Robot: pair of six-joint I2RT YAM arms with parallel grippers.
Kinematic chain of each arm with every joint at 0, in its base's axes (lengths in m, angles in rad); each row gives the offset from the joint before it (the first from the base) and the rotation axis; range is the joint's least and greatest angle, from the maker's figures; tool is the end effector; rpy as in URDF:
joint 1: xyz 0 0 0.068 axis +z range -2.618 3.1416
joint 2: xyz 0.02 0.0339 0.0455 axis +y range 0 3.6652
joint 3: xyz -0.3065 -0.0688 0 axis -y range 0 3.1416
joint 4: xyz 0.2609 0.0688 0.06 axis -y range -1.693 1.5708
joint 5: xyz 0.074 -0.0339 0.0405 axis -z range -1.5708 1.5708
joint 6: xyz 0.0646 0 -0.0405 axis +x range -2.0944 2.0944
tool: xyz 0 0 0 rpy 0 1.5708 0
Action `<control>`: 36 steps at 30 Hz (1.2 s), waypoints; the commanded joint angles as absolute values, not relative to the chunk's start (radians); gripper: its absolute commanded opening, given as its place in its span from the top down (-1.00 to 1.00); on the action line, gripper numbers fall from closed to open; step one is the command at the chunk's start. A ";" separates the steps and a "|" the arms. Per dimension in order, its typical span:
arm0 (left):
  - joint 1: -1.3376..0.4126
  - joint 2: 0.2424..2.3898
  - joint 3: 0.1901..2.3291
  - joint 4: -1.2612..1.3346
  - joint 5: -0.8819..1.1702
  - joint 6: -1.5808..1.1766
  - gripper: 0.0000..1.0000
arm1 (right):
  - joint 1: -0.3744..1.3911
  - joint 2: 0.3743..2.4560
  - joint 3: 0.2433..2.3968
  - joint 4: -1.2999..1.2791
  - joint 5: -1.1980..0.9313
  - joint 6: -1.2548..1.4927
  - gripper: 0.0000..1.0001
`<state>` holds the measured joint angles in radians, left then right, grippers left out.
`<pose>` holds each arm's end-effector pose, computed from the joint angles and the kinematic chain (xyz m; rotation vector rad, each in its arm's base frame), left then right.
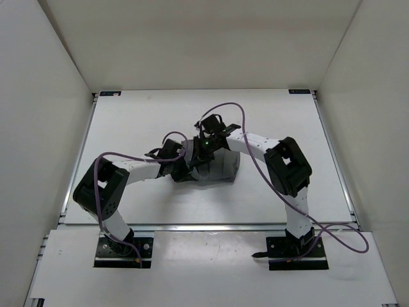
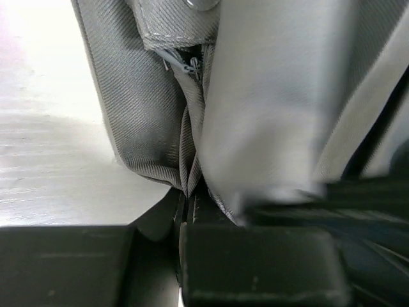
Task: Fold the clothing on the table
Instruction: Fold the skirt
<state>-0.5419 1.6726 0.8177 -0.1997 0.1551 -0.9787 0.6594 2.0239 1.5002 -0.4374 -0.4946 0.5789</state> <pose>0.2824 -0.1817 0.1411 -0.5499 2.7424 -0.6662 0.3646 0.3214 0.2033 -0.3267 2.7207 1.0604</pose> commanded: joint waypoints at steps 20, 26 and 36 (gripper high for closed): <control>-0.218 1.012 0.676 -0.495 0.186 -0.919 -0.13 | 0.716 1.998 1.678 -0.705 -0.178 0.546 0.30; -0.155 0.966 0.678 -0.560 0.184 -0.845 -0.14 | 0.738 1.585 1.392 -0.732 -0.097 0.541 -0.20; -0.189 0.989 0.689 -0.566 0.170 -0.815 -0.14 | 0.609 1.124 0.886 -0.637 -0.132 0.585 -0.47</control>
<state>-0.1780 0.9958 0.6689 -0.5625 0.1864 -0.8307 0.6670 1.0843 0.9184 -0.6590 -0.1383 0.6014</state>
